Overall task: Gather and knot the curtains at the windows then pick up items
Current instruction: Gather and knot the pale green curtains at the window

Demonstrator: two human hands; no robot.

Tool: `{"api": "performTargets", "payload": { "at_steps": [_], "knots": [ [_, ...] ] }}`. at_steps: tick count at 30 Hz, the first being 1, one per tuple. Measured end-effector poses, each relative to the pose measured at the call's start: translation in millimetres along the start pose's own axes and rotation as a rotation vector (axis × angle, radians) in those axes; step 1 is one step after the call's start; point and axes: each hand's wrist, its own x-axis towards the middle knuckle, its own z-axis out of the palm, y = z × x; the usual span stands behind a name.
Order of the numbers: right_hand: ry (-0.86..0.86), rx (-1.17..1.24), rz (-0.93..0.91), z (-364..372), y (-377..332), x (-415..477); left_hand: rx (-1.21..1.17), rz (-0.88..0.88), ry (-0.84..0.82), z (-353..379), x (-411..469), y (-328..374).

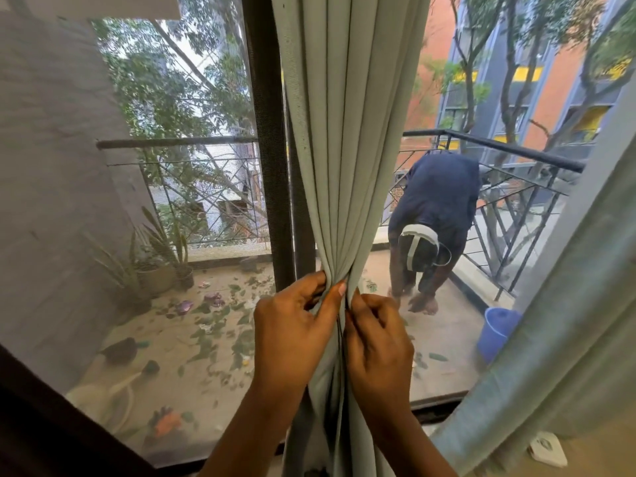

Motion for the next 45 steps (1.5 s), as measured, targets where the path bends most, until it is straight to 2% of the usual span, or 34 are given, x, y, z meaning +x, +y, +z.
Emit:
{"api": "performTargets", "payload": {
  "at_steps": [6, 10, 14, 16, 18, 19, 20, 23, 25, 30, 32, 35, 38, 40, 45],
  "knots": [
    [-0.001, -0.014, -0.084, -2.9, -4.3, -1.0, -0.048, -0.005, 0.004, -5.2, 0.8, -4.9],
    [-0.132, 0.15, -0.078, -8.3, -7.5, 6.1, -0.083, -0.026, -0.06, -11.4, 3.4, -9.6],
    [-0.334, 0.415, -0.066, -14.8, 9.3, 21.5, -0.049, -0.024, -0.001, -15.5, 8.7, -16.5],
    [-0.321, 0.527, 0.087, -16.0, 21.5, 37.5, -0.025, -0.016, 0.026, -17.2, 11.1, -18.0],
    [-0.203, 0.52, 0.29, -8.3, 35.9, 62.5, -0.032, -0.027, 0.025, -20.6, 12.7, -19.2],
    [-0.213, 0.517, 0.384, -1.0, 44.9, 76.0, -0.042, -0.043, 0.026, -23.3, 13.3, -19.9],
    [-0.314, 0.568, 0.465, 7.4, 53.4, 87.8, -0.056, -0.063, 0.026, -26.2, 14.0, -21.2],
    [-0.77, 0.819, 0.635, 36.2, 65.1, 101.3, -0.103, -0.139, 0.009, -35.2, 16.1, -26.9],
    [-0.887, 0.924, 0.698, 51.1, 62.9, 96.3, -0.128, -0.156, 0.005, -40.4, 16.8, -29.1],
    [-0.704, 1.053, 0.711, 67.3, 75.8, 93.8, -0.185, -0.127, 0.012, -48.8, 16.3, -29.3],
    [-0.733, 1.102, 0.768, 69.8, 81.2, 95.5, -0.205, -0.133, -0.002, -51.4, 16.6, -31.3],
    [-0.862, 1.199, 0.902, 75.8, 77.9, 99.6, -0.204, -0.13, -0.024, -53.8, 17.0, -33.5],
    [-0.868, 1.233, 0.872, 80.1, 76.7, 103.1, -0.179, -0.143, 0.002, -56.1, 16.8, -33.6],
    [-0.757, 1.115, 0.778, 71.6, 71.3, 103.4, -0.135, -0.142, 0.046, -58.6, 16.6, -34.4],
    [-0.314, 0.721, 0.617, 31.7, 57.0, 85.5, 0.036, -0.077, 0.168, -57.8, 17.4, -33.9]
  ]
}}
